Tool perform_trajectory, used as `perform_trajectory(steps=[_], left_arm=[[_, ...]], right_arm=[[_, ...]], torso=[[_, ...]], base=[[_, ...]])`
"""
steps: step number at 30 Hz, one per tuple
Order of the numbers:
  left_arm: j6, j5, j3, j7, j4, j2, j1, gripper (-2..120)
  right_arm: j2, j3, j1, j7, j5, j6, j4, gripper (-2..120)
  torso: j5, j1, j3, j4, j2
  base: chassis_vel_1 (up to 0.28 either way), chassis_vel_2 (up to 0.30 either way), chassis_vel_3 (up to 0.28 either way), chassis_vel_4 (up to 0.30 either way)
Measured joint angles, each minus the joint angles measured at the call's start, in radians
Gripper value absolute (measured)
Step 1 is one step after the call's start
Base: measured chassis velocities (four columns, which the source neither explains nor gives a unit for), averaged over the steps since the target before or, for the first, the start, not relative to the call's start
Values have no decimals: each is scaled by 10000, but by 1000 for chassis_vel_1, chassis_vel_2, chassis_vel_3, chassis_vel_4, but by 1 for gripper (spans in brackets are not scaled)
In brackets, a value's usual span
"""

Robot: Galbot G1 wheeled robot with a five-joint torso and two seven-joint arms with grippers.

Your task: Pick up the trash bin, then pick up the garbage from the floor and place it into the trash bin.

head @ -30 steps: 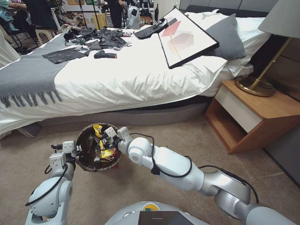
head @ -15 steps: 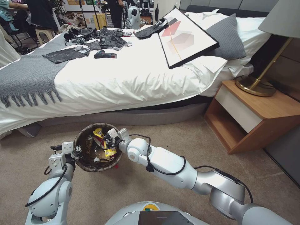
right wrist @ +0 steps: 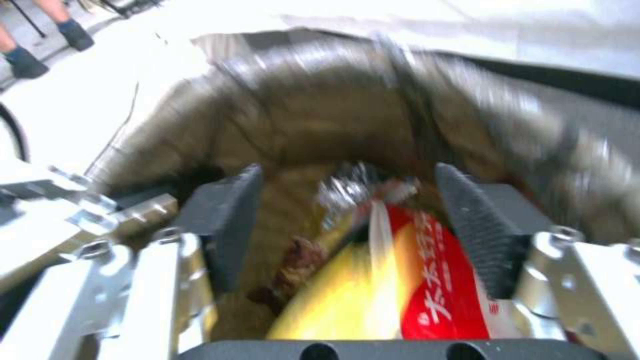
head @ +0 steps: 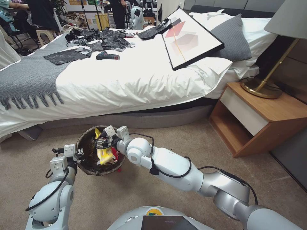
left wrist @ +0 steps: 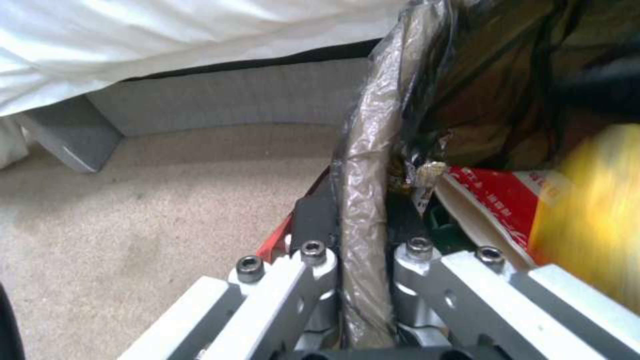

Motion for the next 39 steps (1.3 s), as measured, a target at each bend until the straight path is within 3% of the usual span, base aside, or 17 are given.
perform_trajectory(steps=[3, 6, 7, 20, 28, 36, 39], left_arm=[[0, -8, -4, -4, -12, 0, 12, 4], [0, -15, -4, -5, -34, -7, 16, 4], [0, -17, -5, -4, -36, -9, 14, 4], [12, -5, 8, -12, 29, -43, -68, 4], [17, -6, 3, -15, 50, -44, -77, 4], [17, -55, -26, -14, 57, -26, -82, 4], [17, -91, -46, -8, 53, -5, -71, 4]], right_arm=[[-61, -20, 152, 239, 259, -72, 342, 84], [-92, -23, 187, 308, 323, -96, 471, 89], [-132, 0, 237, 453, 487, -135, 693, 97], [-516, 562, 382, 701, 843, -243, 1545, 100], [-992, 1801, 202, 720, 816, -212, 2094, 100], [-1916, 3143, -616, 634, 171, 243, 2609, 100], [-2701, 4071, -1242, 283, -496, 584, 2750, 100]], torso=[[0, 0, 0, 0, 0], [0, 0, 0, 0, 0], [0, 0, 0, 0, 0], [1, 0, 0, -1, 0], [2, 0, 0, -1, 0], [4, 0, 0, 0, 0], [4, 0, 0, -2, 0]], base=[[0, 0, 0, 0], [0, 0, 0, 0], [0, 0, 0, 0], [0, 0, 0, 0], [0, 0, 0, 0], [0, 0, 0, 0], [0, 0, 0, 0]])
